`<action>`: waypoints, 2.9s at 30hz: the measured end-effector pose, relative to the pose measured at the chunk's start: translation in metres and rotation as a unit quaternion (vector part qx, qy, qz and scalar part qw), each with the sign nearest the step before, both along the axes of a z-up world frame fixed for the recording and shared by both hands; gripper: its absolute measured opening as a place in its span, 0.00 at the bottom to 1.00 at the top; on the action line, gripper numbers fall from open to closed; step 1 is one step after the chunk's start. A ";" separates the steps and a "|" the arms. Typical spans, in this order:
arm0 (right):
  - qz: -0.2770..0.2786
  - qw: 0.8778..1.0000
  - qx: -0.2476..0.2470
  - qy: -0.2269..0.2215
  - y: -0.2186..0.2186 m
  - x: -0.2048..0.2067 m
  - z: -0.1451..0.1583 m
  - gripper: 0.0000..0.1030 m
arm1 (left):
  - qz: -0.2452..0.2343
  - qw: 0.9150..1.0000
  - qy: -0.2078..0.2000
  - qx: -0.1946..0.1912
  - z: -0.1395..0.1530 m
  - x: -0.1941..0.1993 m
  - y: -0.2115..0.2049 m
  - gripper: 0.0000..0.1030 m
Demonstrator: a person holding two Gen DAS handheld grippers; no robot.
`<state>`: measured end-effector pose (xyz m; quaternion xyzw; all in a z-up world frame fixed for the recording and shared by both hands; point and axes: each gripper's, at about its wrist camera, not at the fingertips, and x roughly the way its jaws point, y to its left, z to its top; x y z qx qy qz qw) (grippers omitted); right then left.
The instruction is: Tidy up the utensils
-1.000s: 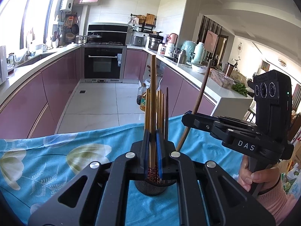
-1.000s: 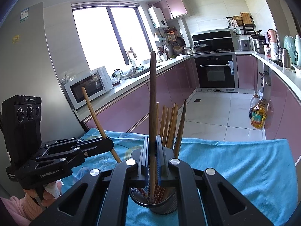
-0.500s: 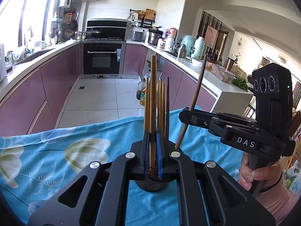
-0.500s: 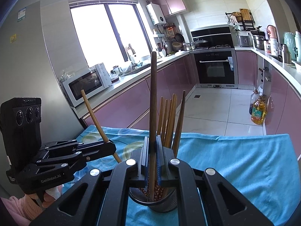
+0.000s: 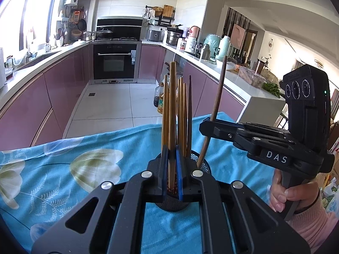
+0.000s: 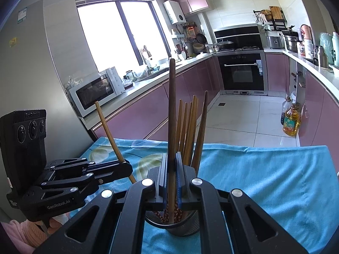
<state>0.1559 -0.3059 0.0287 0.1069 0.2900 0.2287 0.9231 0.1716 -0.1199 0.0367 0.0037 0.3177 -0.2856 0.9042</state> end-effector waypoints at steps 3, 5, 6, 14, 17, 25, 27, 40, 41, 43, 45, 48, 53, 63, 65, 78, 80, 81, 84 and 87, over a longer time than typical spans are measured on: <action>0.000 1.000 -0.001 0.001 0.000 0.000 -0.001 0.06 | 0.000 1.000 0.000 0.000 -0.001 0.000 0.000 0.08; 0.000 1.000 -0.001 0.001 0.001 0.000 -0.002 0.06 | 0.000 1.000 0.000 0.001 -0.002 0.001 0.000 0.07; 0.000 1.000 -0.001 0.001 0.001 0.000 -0.002 0.06 | -0.001 1.000 0.000 0.000 -0.002 0.000 0.000 0.08; 0.001 1.000 -0.003 0.005 0.003 0.001 -0.006 0.06 | -0.001 1.000 0.001 0.000 -0.002 -0.001 -0.001 0.07; 0.000 1.000 -0.001 0.006 0.003 0.001 -0.006 0.06 | -0.002 1.000 0.001 0.001 -0.003 0.001 -0.001 0.07; -0.002 1.000 0.003 0.008 0.002 0.005 -0.008 0.06 | 0.001 1.000 0.007 0.002 -0.002 0.008 -0.004 0.08; -0.004 1.000 0.004 0.010 0.001 0.007 -0.009 0.06 | 0.001 1.000 0.010 0.001 -0.001 0.010 -0.005 0.08; -0.005 1.000 0.008 0.020 0.002 0.015 -0.013 0.06 | 0.006 1.000 0.018 0.005 -0.003 0.025 -0.011 0.08; -0.006 1.000 0.008 0.020 0.002 0.016 -0.013 0.06 | 0.006 1.000 0.018 0.005 -0.003 0.024 -0.011 0.08; -0.006 1.000 0.010 0.022 0.001 0.017 -0.013 0.06 | 0.005 1.000 0.019 0.005 -0.004 0.026 -0.012 0.08; -0.007 1.000 0.011 0.023 0.001 0.018 -0.014 0.06 | 0.005 1.000 0.020 0.006 -0.003 0.026 -0.012 0.08; -0.007 1.000 0.013 0.025 0.001 0.020 -0.014 0.06 | 0.004 1.000 0.021 0.007 -0.005 0.027 -0.012 0.08; -0.009 0.999 0.014 0.028 0.001 0.022 -0.013 0.06 | 0.003 1.000 0.023 0.008 -0.005 0.029 -0.013 0.08; -0.012 0.999 0.013 0.032 0.003 0.025 -0.013 0.06 | 0.001 1.000 0.025 0.012 -0.006 0.032 -0.016 0.08; -0.012 0.999 0.013 0.032 0.004 0.025 -0.013 0.06 | 0.000 1.000 0.025 0.012 -0.006 0.032 -0.017 0.08; -0.038 0.999 0.000 0.010 -0.005 0.002 -0.011 0.30 | 0.028 1.000 0.014 -0.001 -0.015 0.024 0.001 0.39; -0.042 0.999 -0.007 0.003 -0.008 -0.006 -0.012 0.35 | 0.040 0.999 0.007 -0.006 -0.016 0.020 0.011 0.47; -0.045 0.999 -0.011 -0.001 -0.009 -0.011 -0.012 0.42 | 0.045 0.999 0.001 -0.006 -0.017 0.016 0.015 0.52; -0.059 0.998 -0.032 -0.016 -0.011 -0.026 -0.013 0.58 | 0.071 0.997 -0.023 -0.006 -0.018 0.003 0.032 0.74; -0.069 0.996 -0.055 -0.029 -0.008 -0.040 -0.021 0.80 | 0.093 0.995 -0.045 -0.004 -0.021 -0.014 0.050 0.91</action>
